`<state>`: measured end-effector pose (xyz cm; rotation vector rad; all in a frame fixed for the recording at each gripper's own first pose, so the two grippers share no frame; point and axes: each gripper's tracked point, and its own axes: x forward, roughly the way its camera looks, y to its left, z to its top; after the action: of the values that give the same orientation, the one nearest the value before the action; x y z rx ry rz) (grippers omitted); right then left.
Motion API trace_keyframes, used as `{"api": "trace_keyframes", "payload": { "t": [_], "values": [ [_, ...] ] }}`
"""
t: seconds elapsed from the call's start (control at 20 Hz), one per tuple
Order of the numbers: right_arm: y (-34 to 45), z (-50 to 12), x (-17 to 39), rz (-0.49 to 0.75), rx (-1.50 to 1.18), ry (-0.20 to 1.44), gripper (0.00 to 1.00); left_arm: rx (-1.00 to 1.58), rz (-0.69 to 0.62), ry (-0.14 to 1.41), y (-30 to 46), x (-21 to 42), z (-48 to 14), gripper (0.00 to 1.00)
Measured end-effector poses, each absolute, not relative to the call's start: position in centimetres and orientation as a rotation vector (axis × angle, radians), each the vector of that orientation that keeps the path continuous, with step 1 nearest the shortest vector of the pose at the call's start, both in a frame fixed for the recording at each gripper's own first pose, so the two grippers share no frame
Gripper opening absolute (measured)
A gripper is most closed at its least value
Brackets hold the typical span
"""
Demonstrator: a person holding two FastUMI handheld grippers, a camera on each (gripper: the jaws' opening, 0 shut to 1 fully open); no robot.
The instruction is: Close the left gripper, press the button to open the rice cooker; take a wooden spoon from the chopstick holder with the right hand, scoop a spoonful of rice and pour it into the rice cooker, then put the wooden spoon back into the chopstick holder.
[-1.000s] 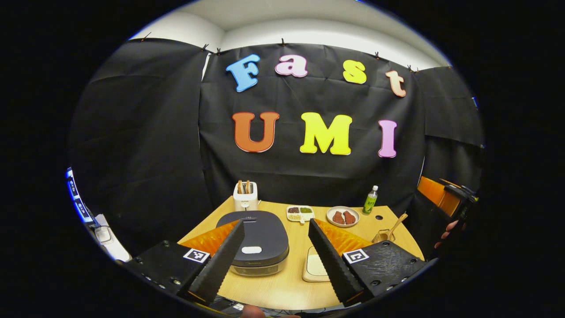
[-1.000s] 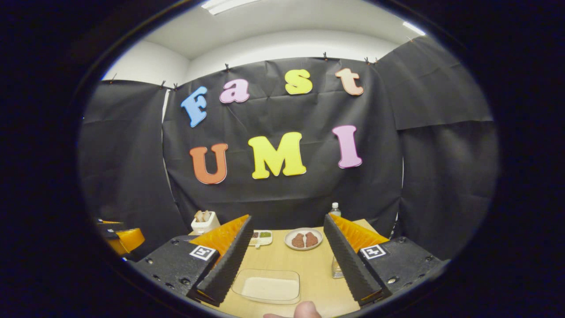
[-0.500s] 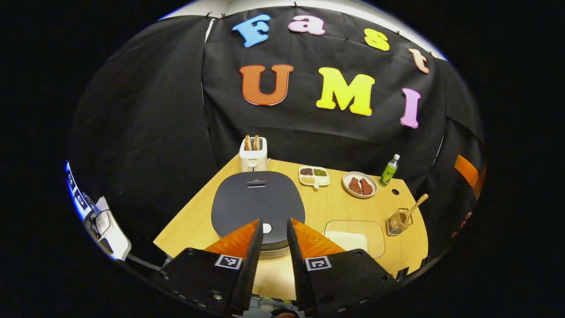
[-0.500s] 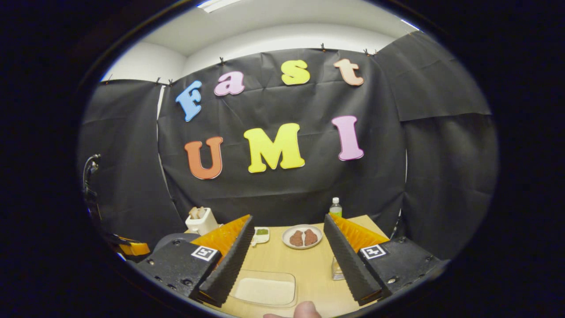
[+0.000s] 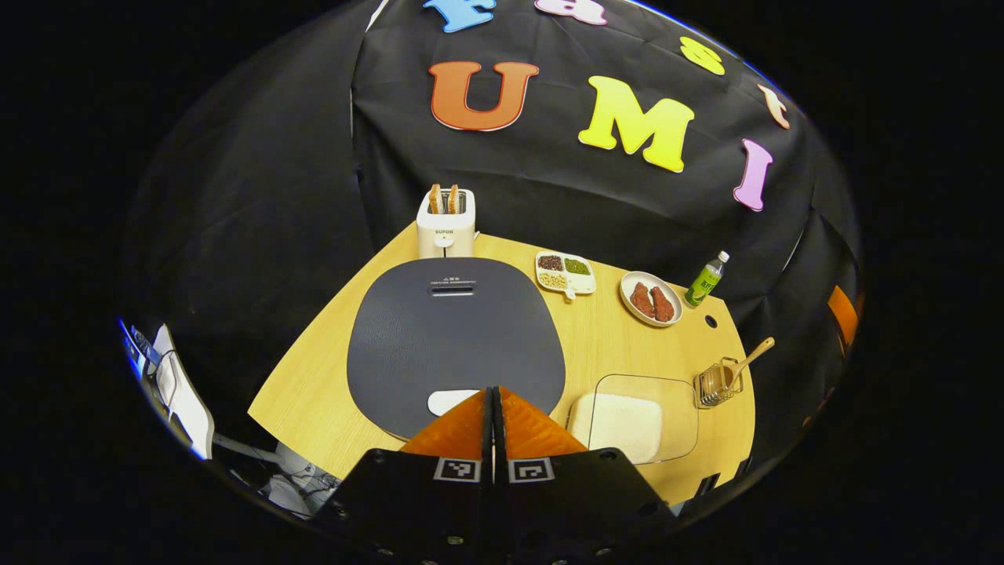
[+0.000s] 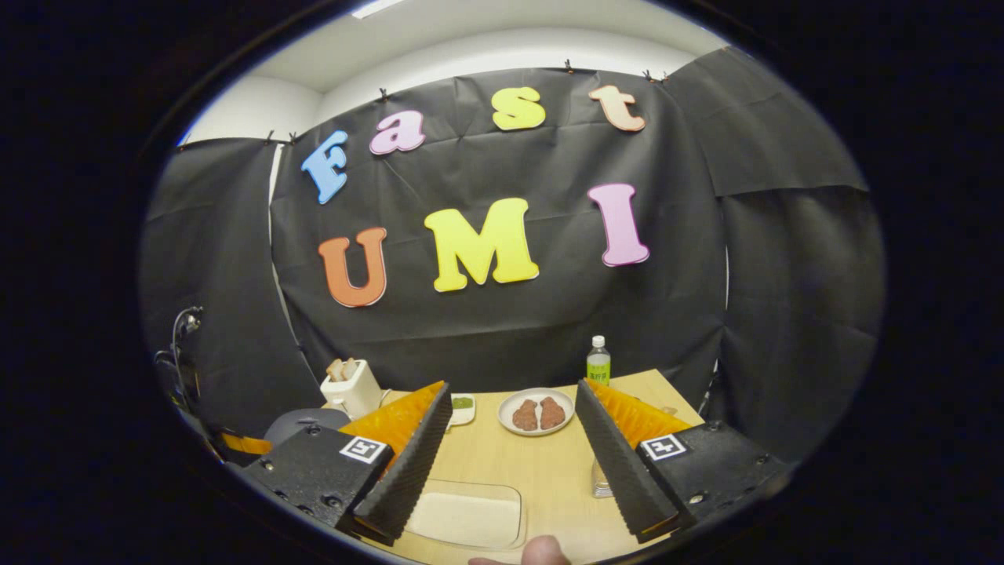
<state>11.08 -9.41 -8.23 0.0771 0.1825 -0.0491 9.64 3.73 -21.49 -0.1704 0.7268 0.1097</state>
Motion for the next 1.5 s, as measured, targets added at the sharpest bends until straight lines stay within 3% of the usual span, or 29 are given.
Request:
{"api": "trace_keyframes", "payload": {
  "t": [0.1,0.15,0.2,0.25,0.45,0.5,0.55,0.6,0.7,0.8,0.85,0.9,1.15,1.2,1.25,1.45,1.5],
  "values": [
    [-9.8,-8.5,11.6,-0.057,0.082,0.188,1.0,-0.203,0.131,0.744,4.4,10.3,-22.4,0.0],
    [-9.9,-8.6,11.7,-0.059,0.082,0.188,0.92,-0.222,0.138,0.759,4.7,10.4,-22.9,0.0],
    [-10.0,-8.6,11.9,-0.06,0.081,0.191,1.0,-0.239,0.142,0.778,4.8,10.3,-23.6,0.0],
    [-10.0,-8.6,12.0,-0.062,0.081,0.185,0.93,-0.251,0.141,0.792,4.9,10.2,-24.1,0.0],
    [-10.6,-9.3,11.9,-0.083,0.091,0.186,0.92,-0.288,0.13,0.792,5.1,10.7,-25.1,0.0],
    [-10.6,-9.6,11.9,-0.084,0.099,0.196,1.0,-0.29,0.133,0.801,5.1,10.4,-25.3,0.0],
    [-10.8,-9.7,11.9,-0.088,0.105,0.201,1.0,-0.293,0.135,0.819,5.0,10.3,-25.8,0.0],
    [-11.0,-9.5,11.9,-0.094,0.105,0.199,0.92,-0.302,0.143,0.829,5.0,10.1,-25.9,0.0],
    [-11.0,-9.3,11.9,-0.1,0.097,0.191,0.92,-0.31,0.149,0.853,4.9,9.7,-26.3,0.0],
    [-10.2,-9.0,11.9,-0.087,0.089,0.188,0.92,-0.324,0.145,0.825,5.0,10.0,-26.0,0.0],
    [-10.0,-8.9,11.9,-0.081,0.085,0.184,1.0,-0.334,0.138,0.83,4.9,10.1,-26.3,0.0],
    [-9.6,-8.7,11.9,-0.072,0.083,0.181,0.92,-0.347,0.133,0.828,5.0,10.1,-26.2,0.0],
    [-8.6,-7.5,11.5,-0.049,0.065,0.162,0.92,-0.4,0.17,0.809,5.0,10.3,-25.3,0.0],
    [-8.5,-7.2,11.3,-0.048,0.063,0.157,1.0,-0.404,0.168,0.812,5.0,10.1,-25.3,0.0],
    [-8.5,-6.7,11.2,-0.047,0.059,0.15,0.92,-0.403,0.165,0.802,4.9,10.1,-25.1,0.0],
    [-8.1,-4.9,10.4,-0.043,0.029,0.124,0.92,-0.38,0.17,0.669,5.1,11.0,-21.2,0.0],
    [-8.0,-4.6,10.3,-0.042,0.022,0.12,1.0,-0.356,0.164,0.624,5.2,11.3,-20.1,0.0]
  ]
}}
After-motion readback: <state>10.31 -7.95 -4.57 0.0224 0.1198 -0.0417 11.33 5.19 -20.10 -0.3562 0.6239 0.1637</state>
